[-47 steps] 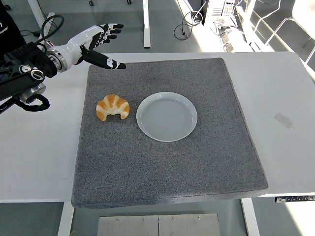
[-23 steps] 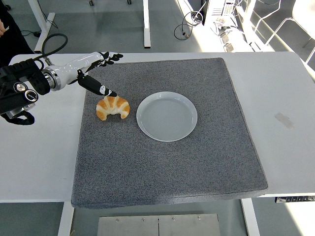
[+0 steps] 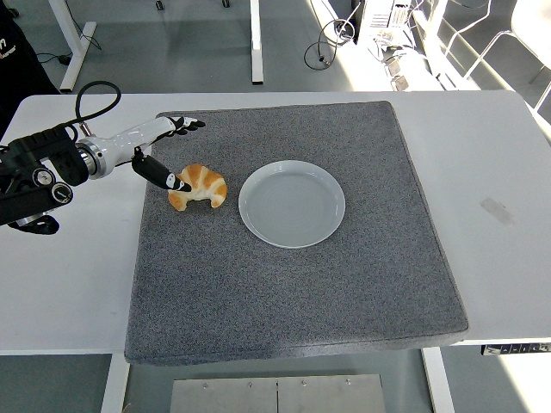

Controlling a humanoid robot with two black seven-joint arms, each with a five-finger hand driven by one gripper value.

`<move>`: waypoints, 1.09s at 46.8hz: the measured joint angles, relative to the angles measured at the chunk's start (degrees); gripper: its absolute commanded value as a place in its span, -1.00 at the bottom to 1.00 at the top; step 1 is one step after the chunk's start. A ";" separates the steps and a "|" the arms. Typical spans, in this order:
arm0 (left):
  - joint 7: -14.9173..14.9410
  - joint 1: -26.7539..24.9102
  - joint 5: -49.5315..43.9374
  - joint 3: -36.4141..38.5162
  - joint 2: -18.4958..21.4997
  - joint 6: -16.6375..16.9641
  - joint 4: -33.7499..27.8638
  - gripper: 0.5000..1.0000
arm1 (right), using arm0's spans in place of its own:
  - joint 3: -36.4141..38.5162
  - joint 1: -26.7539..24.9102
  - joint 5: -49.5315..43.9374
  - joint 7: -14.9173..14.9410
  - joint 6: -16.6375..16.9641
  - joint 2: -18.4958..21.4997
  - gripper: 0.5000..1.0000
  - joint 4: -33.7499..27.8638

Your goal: Place the bread on the plate

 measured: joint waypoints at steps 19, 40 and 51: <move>2.17 0.43 2.72 2.69 -1.87 2.41 0.27 0.84 | 0.00 0.04 0.01 0.03 0.00 0.00 1.00 0.00; 5.35 1.57 3.97 2.74 -4.96 3.98 1.12 0.55 | 0.00 0.01 -0.02 0.00 -0.01 0.00 1.00 0.00; 5.66 2.28 4.04 2.79 -6.23 3.98 3.11 0.52 | 0.00 0.00 0.00 0.02 -0.01 0.00 1.00 0.00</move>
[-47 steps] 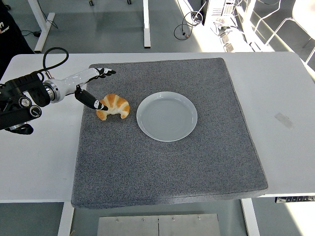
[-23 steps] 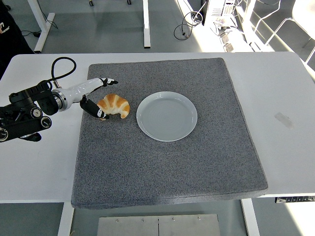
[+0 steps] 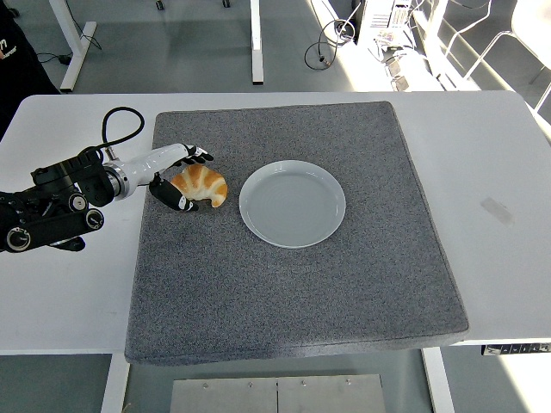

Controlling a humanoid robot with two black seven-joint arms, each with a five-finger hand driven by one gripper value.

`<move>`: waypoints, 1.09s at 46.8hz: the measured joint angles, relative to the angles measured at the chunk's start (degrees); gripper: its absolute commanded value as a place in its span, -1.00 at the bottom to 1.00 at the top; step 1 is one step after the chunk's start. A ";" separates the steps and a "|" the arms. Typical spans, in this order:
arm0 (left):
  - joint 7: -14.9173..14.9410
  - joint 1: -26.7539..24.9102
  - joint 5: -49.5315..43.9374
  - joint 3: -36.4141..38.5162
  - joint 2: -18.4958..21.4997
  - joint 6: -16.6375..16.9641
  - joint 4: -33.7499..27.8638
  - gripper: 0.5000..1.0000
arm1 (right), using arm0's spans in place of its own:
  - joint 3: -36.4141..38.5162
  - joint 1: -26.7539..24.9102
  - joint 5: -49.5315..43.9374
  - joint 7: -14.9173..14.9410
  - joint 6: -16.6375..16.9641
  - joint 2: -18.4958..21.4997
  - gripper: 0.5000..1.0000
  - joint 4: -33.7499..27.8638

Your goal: Place the bread on the plate

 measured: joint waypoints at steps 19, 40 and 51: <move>-0.10 0.55 1.08 -0.12 -0.95 -0.01 0.95 0.09 | 0.00 0.00 0.01 0.02 0.00 0.00 1.00 0.00; -1.45 0.83 2.27 -1.15 -0.83 0.02 2.90 -0.83 | 0.00 0.02 0.00 -0.01 0.00 0.00 1.00 0.00; -2.05 0.01 1.99 -3.15 -0.42 -0.02 2.91 -1.00 | 0.00 0.01 0.01 -0.01 0.00 0.00 1.00 0.00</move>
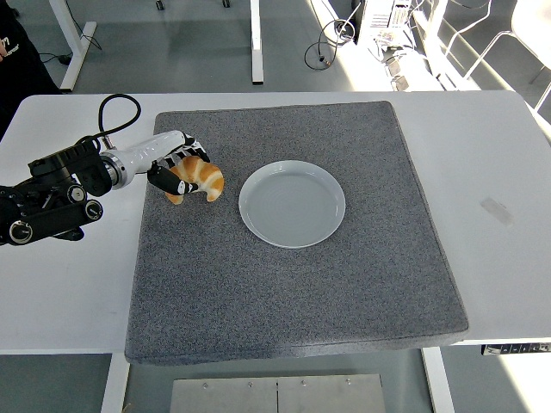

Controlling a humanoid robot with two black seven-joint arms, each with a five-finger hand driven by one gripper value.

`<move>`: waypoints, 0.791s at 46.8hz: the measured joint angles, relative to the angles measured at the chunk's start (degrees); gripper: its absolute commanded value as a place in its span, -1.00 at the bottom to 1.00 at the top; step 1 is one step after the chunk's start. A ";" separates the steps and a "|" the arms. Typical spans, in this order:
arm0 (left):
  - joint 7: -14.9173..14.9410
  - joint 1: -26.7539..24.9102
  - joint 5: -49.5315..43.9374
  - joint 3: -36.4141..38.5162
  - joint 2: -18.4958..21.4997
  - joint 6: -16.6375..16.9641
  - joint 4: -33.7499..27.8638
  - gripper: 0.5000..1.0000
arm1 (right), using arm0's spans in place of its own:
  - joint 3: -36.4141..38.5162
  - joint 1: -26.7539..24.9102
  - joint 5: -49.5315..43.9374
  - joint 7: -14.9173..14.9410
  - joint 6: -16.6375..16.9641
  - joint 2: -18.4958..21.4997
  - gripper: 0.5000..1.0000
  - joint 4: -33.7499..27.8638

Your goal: Place the bread on the plate

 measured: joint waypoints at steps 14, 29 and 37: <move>-0.01 -1.56 0.23 -3.18 -0.11 -0.08 -0.23 -1.00 | 0.00 0.00 0.00 0.01 0.01 0.00 1.00 0.00; 0.04 -2.96 0.25 -3.37 -0.72 -0.08 -0.58 -1.00 | 0.00 0.02 -0.03 0.01 0.01 0.00 1.00 0.00; 0.17 -4.06 0.25 -3.62 -2.09 -0.08 -0.79 -1.00 | 0.00 0.01 -0.02 0.01 0.00 0.00 1.00 0.00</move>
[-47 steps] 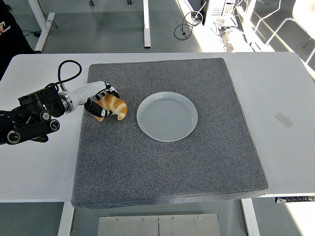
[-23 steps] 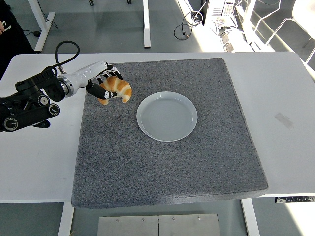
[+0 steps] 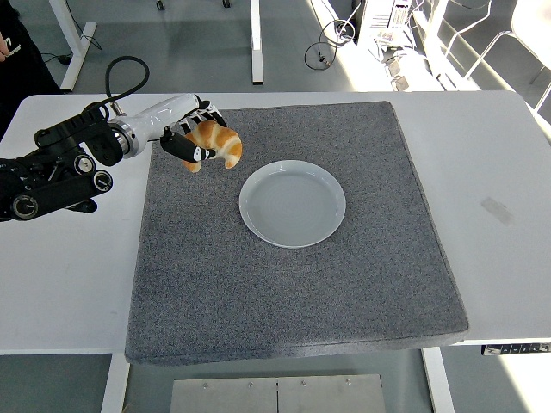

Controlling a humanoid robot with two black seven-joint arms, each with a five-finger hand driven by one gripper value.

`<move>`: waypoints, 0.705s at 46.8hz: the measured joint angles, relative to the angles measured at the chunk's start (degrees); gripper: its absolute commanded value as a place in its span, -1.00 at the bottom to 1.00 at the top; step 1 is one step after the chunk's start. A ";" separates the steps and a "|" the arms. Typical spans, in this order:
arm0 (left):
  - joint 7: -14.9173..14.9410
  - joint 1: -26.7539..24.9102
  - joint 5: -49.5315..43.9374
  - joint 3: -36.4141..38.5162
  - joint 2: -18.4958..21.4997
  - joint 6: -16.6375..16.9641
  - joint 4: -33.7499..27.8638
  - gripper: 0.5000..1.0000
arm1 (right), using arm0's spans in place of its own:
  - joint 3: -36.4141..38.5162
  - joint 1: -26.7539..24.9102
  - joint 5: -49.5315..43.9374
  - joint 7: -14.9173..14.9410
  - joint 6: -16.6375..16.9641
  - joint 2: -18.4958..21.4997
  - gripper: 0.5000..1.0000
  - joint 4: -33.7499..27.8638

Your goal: Place the bread on the plate

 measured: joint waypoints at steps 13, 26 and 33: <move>0.14 -1.36 0.00 -0.06 -2.21 0.00 -0.12 -1.00 | 0.00 0.01 0.01 0.00 0.00 0.00 1.00 0.00; 0.47 -0.73 0.59 0.23 -6.34 0.08 0.08 -1.00 | 0.00 -0.02 0.00 -0.01 0.00 0.00 1.00 0.00; 0.62 -0.54 0.68 0.61 -8.19 0.10 0.40 -0.99 | 0.00 0.00 0.01 0.00 0.00 0.00 1.00 0.00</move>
